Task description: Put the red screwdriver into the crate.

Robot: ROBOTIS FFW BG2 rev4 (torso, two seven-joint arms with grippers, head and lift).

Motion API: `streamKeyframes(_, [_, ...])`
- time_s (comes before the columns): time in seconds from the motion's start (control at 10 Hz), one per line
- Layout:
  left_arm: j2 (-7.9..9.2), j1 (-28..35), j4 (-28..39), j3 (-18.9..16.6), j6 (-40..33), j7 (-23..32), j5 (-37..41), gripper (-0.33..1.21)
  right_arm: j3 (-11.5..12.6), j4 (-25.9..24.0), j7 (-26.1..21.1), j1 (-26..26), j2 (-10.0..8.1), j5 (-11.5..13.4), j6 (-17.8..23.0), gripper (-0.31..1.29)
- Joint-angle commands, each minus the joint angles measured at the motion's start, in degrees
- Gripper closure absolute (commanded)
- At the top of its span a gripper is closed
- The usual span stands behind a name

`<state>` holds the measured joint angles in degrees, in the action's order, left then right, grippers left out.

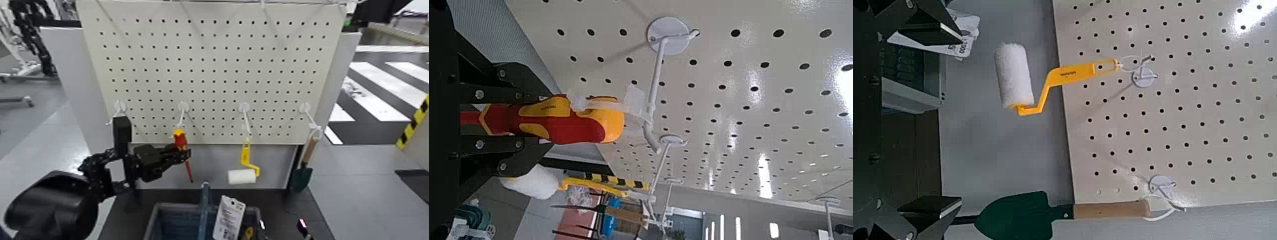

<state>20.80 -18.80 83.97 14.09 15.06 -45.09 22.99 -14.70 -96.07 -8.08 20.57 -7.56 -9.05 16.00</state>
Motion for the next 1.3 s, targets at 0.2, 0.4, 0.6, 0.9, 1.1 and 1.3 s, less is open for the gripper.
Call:
streamKeyframes(0.2, [-0.84, 2.3, 4.0, -2.0, 0.8, 0.0, 0.1, 1.19, 0.0, 0.0, 0.0, 0.0, 0.00, 0.0, -0.2, 0.16])
streamKeyframes(0.4, [-1.72, 4.3, 8.4, -3.5, 3.5, -0.3, 0.2, 1.19, 0.0, -0.1, 0.0, 0.1, 0.09, -0.1, -0.4, 0.16])
streamKeyframes(0.6, [-2.51, 6.4, 11.7, -5.1, 5.8, -0.5, 0.2, 1.19, 0.0, -0.3, 0.0, 0.1, 0.09, -0.1, -0.8, 0.16])
streamKeyframes(0.9, [-3.04, 9.0, 17.3, -8.5, 10.6, -1.1, -0.7, 1.19, 0.1, -0.4, 0.0, 0.2, 0.09, -0.1, -1.0, 0.16])
streamKeyframes(1.1, [-4.10, 11.2, 23.8, -12.2, 17.2, -2.1, -2.9, 1.19, 0.2, -0.4, 0.0, 0.2, 0.18, -0.1, -1.0, 0.16])
streamKeyframes(1.3, [-4.62, 12.0, 25.7, -13.3, 20.4, -3.5, -3.0, 1.19, 0.2, -0.4, 0.0, 0.2, 0.18, 0.0, -1.0, 0.16])
